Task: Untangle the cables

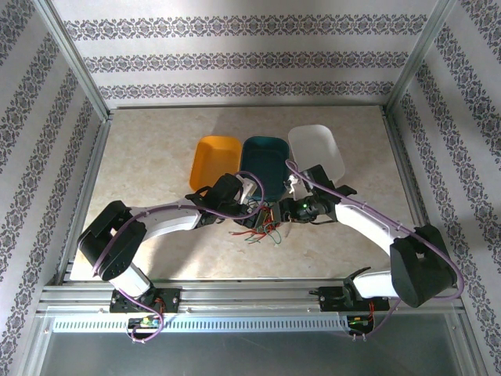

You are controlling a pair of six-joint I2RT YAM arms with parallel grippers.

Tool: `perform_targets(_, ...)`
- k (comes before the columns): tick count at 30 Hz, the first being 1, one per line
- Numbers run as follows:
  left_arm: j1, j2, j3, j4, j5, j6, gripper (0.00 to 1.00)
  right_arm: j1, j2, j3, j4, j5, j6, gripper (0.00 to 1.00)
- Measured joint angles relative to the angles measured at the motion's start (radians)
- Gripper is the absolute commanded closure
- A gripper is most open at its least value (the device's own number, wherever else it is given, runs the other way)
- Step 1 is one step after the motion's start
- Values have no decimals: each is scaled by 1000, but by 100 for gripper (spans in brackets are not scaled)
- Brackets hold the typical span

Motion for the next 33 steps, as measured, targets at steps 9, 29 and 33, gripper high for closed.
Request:
perform_targets(9,0,11,0,0,0,14,1,0,61,-21,41,-57,17,71)
perform_targets(29,-7,145,30,2,-50,14,66,-21,-71,37,-43,-38,22,99)
perform_targets(33,-9,164,46,10,-58,14,84,-66,-145,74,-60,-28,26,100)
